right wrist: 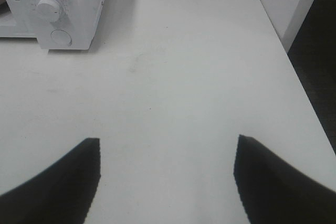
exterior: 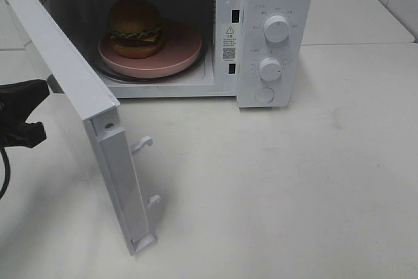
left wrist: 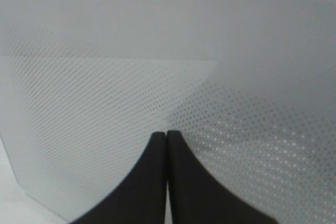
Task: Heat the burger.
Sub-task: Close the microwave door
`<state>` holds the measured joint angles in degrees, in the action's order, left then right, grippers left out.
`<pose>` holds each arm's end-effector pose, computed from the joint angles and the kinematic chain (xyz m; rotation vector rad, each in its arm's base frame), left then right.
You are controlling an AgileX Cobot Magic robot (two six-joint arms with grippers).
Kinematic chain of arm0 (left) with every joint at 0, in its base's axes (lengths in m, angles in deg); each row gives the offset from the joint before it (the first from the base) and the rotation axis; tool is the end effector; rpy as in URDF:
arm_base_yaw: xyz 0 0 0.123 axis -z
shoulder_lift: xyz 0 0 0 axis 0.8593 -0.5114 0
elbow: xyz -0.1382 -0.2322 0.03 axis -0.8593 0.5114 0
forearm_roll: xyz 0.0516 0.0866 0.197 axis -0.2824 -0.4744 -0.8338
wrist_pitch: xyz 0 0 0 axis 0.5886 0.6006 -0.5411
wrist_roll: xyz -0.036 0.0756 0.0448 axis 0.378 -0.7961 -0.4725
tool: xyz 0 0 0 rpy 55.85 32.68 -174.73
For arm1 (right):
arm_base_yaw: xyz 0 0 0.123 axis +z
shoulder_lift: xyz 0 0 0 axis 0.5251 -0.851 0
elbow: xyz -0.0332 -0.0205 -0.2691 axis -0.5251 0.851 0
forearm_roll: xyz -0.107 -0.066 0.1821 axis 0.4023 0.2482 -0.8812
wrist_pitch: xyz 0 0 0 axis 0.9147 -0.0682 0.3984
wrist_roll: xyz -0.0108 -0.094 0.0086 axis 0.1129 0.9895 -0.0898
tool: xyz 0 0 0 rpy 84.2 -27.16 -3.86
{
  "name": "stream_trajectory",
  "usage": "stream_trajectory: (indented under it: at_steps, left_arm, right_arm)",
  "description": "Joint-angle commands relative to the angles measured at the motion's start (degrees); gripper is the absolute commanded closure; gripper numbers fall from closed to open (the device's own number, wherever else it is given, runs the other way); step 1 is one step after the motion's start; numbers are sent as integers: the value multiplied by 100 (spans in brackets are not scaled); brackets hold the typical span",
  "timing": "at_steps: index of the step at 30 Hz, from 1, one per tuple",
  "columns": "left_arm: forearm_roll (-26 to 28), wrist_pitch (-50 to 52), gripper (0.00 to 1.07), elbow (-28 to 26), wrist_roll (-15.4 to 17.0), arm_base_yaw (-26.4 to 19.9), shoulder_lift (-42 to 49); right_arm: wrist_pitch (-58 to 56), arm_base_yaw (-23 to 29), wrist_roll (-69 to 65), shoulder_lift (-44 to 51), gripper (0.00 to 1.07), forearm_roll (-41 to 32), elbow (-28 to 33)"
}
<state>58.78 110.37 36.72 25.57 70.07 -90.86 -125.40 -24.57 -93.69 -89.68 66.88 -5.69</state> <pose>0.2086 -0.0688 0.1761 0.3615 1.7273 -0.4247 -0.0128 -0.0148 0.2684 0.0070 1.9604 -0.0287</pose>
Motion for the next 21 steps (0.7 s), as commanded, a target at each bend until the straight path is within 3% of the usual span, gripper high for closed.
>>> stream_trajectory:
  at_steps: [1,5,9,15,21]
  left_arm:
    - [796,218,107,-11,-97,561,-63]
    - [1364,355,107,-23,-143,974,-149]
    - [1977,338,107,-304,-447,1581,-453]
    - [2223,327,107,-630,-510,1879,-710]
    - [2853,264,107,-1123,-573,2298,-1071]
  right_arm:
    - [11,-40,52,172,37,-11,23]
    - [11,-40,52,172,37,-11,23]
    - [11,-40,52,172,37,-11,23]
    - [11,-40,52,172,37,-11,23]
    - [11,-40,52,172,37,-11,23]
